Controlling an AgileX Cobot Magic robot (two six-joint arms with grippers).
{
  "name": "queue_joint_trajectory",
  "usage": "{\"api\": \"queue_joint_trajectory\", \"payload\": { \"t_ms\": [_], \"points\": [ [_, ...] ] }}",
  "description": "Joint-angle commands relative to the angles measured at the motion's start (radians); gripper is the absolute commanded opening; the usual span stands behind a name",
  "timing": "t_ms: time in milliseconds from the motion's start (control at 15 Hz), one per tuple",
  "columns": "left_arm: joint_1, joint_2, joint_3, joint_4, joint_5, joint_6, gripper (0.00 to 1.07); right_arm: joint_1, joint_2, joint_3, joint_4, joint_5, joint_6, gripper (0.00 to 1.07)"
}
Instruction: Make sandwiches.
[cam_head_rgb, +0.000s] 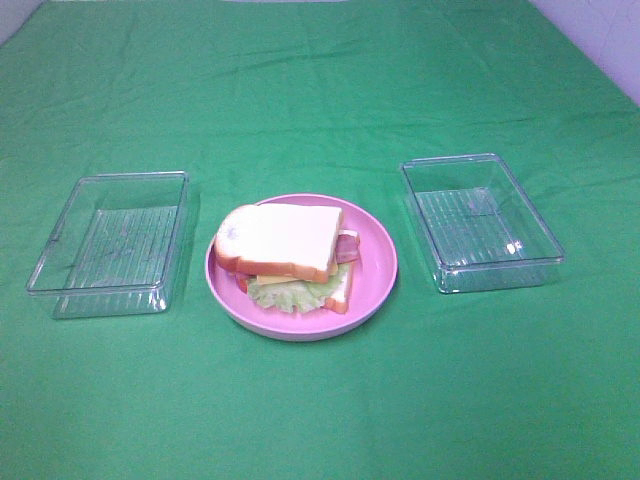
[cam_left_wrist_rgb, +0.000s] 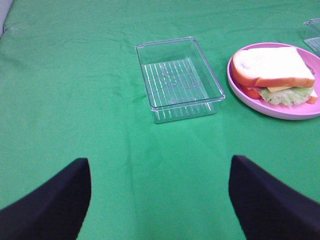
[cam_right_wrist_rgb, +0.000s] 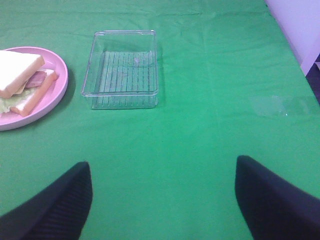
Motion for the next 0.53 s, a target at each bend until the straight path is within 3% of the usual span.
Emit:
{"api": "queue_joint_trajectory", "payload": {
  "t_ms": [67,533],
  "points": [
    [-0.004,-0.027,-0.001,-0.004,-0.01,-0.004,0.73,0.0,-0.016,0.003,0.002,-0.002,-0.012,0.76],
    [-0.004,-0.027,-0.001,-0.004,-0.01,-0.004,0.73,0.0,-0.016,0.003,0.002,-0.002,-0.012,0.76]
  ]
}}
